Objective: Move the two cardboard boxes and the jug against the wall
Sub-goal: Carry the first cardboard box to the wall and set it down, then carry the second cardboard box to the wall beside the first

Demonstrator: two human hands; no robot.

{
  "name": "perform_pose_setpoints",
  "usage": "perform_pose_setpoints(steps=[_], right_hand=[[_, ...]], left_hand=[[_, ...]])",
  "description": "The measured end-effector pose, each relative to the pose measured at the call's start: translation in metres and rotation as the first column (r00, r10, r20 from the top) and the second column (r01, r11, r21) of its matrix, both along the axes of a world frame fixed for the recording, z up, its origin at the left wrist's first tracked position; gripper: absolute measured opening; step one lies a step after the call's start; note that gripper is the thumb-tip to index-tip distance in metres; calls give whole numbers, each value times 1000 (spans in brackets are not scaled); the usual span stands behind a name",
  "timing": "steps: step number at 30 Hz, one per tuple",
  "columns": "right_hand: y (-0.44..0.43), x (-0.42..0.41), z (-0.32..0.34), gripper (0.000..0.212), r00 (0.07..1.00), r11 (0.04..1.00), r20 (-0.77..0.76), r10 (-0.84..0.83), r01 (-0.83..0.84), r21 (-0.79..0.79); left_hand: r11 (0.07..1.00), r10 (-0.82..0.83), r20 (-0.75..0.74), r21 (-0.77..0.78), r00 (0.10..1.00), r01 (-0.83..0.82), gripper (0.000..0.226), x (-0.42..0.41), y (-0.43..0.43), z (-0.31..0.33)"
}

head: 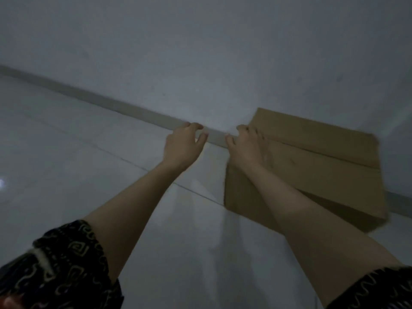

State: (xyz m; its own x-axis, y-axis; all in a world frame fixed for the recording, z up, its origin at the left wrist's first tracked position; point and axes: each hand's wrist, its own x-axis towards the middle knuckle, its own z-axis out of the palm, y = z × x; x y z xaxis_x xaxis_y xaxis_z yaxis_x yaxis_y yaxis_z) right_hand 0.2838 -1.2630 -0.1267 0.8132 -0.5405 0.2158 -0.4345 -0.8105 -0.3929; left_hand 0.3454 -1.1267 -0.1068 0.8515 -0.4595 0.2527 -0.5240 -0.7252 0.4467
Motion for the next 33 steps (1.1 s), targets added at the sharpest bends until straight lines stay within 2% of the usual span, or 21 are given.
perform_pose_setpoints(steps=[3,11,17,21,26,33], right_hand=[[65,14,63,44,982,983,41,183,-184,13],[208,10,259,48,887,888,47,459,-460,17],[333,-42,409,49,735,736,59,675,-677,15],[432,-87,487,48,595,598,93,799,-802,-5],[553,-167,524,48,455,457,112,883,-890,12],[736,-343,526,48,279,270,60,959,-955,119]], left_hand=[[995,97,0,11,995,-97,40,-1,61,65],[932,360,-6,-50,933,-360,39,-50,207,258],[790,607,-39,-73,794,-608,38,-143,341,393],[654,750,-27,-116,661,-747,37,-212,435,463],[522,848,-16,-143,529,-841,37,-312,541,507],[339,938,-42,-105,345,-935,35,-511,712,523]])
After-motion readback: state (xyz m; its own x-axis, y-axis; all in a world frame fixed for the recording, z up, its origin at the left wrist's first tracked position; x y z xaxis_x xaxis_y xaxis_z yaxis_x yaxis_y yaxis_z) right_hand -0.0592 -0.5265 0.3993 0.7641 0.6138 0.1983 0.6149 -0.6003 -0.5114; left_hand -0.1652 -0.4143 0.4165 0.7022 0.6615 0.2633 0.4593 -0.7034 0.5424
